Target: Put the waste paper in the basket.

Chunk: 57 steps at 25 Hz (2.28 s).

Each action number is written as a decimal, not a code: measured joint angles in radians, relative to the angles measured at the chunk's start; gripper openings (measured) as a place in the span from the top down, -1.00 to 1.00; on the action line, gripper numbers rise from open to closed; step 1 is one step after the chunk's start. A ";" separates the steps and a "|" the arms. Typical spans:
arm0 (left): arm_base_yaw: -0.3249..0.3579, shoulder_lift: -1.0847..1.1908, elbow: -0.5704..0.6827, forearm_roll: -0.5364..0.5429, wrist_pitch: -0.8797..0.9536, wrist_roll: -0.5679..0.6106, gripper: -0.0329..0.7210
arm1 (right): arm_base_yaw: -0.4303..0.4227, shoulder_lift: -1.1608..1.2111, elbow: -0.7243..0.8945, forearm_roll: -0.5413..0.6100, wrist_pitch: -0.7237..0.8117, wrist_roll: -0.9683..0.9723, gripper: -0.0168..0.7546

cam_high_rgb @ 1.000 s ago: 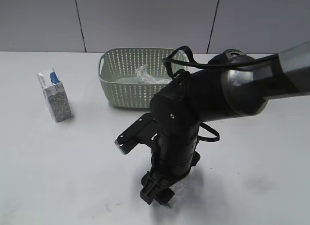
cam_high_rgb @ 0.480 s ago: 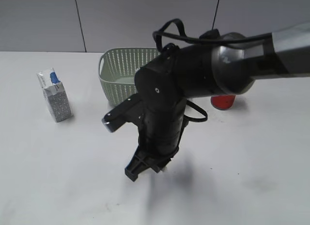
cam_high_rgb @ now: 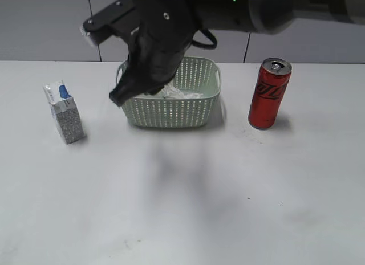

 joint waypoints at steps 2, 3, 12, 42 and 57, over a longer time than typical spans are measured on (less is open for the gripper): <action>0.000 0.000 0.000 0.000 0.000 0.000 -0.66 | -0.037 0.000 -0.017 -0.013 -0.067 0.031 0.97; 0.000 0.000 0.000 0.000 0.000 0.000 -0.66 | -0.059 0.000 -0.018 -0.014 -0.108 0.043 0.97; 0.000 0.000 0.000 0.000 0.000 0.000 -0.66 | -0.206 0.091 -0.021 -0.021 -0.471 0.142 0.97; 0.000 0.000 0.000 0.000 0.000 -0.001 -0.66 | -0.211 0.230 -0.257 0.027 -0.024 0.137 -0.72; 0.000 0.000 0.000 0.000 0.000 -0.001 -0.66 | -0.380 0.230 -0.687 0.021 0.430 0.056 -0.69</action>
